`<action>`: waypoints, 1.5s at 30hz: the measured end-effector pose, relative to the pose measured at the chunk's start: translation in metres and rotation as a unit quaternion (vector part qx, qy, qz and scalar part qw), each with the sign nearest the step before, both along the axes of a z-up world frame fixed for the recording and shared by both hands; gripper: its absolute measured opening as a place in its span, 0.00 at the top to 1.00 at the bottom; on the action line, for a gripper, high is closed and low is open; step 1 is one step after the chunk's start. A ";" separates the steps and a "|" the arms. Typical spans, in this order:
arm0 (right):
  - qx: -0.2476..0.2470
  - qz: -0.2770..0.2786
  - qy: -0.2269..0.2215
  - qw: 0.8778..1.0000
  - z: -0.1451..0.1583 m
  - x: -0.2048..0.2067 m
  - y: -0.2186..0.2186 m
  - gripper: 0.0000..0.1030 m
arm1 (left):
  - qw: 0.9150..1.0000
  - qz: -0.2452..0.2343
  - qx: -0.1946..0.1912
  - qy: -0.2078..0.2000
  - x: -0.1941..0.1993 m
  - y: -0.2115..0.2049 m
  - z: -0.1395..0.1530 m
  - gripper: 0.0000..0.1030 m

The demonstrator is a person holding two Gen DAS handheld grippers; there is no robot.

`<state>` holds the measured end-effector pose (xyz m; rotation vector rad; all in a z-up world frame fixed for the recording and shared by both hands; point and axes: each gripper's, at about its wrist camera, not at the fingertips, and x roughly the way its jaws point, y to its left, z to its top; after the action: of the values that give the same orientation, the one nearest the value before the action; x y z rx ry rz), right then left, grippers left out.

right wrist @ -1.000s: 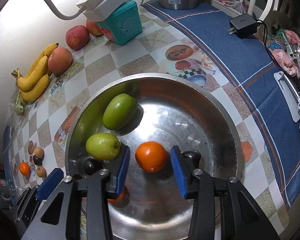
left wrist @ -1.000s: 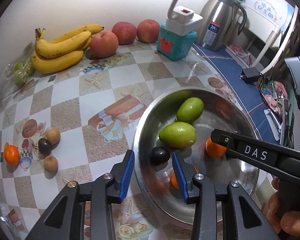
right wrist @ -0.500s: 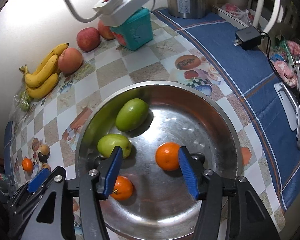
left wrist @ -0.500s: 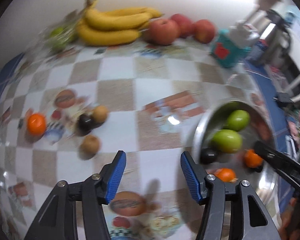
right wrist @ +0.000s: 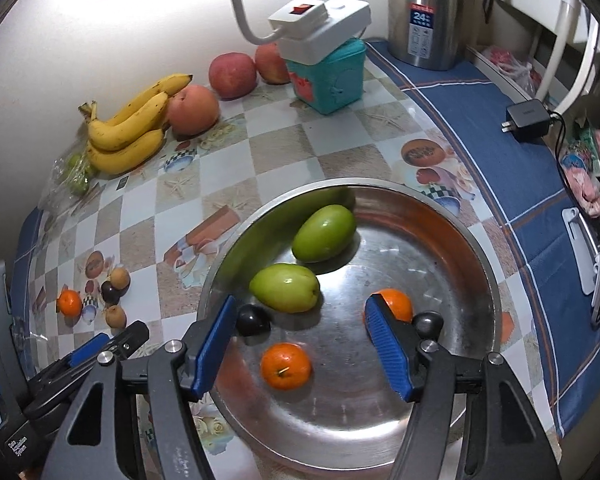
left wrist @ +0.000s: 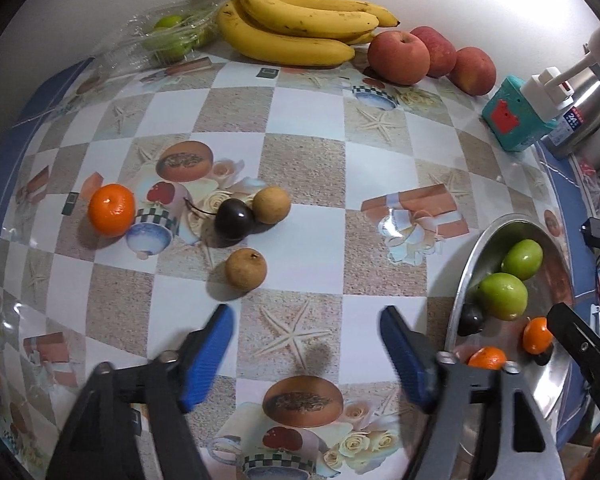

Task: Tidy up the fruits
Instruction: 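Withdraw both grippers from the bowl toward the fruit pile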

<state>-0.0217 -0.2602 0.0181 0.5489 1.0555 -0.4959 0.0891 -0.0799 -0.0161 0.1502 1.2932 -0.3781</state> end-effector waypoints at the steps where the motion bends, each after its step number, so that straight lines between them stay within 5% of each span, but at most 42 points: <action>1: -0.001 0.002 0.001 1.000 -0.001 0.001 0.001 0.31 | 1.000 0.000 0.003 -0.002 0.000 0.001 0.000 0.09; 4: -0.006 0.003 0.008 1.000 -0.004 0.002 0.001 0.20 | 1.000 0.001 0.014 -0.006 0.001 0.001 -0.002 0.00; 19: -0.020 0.006 0.018 1.000 -0.009 0.003 0.003 0.09 | 0.998 -0.013 0.048 -0.030 0.003 0.004 -0.008 0.00; 22: -0.026 0.005 0.025 0.999 -0.010 0.003 0.003 0.00 | 0.998 -0.008 0.044 -0.033 0.006 0.007 -0.007 0.00; 32: -0.040 0.008 0.026 0.999 -0.010 0.005 0.007 0.00 | 0.999 0.006 0.037 -0.040 0.022 0.025 0.002 0.00; 39: -0.038 0.021 0.025 0.999 -0.012 0.009 0.014 0.00 | 0.992 -0.009 0.096 -0.083 0.027 0.040 0.008 0.00; 45: -0.036 0.048 0.021 0.998 -0.012 0.017 0.029 0.00 | 0.992 0.002 0.090 -0.084 0.036 0.060 0.011 0.00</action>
<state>-0.0042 -0.2309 0.0065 0.4232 1.0949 -0.4616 0.1248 -0.0203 -0.0051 0.3253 1.1593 -0.2398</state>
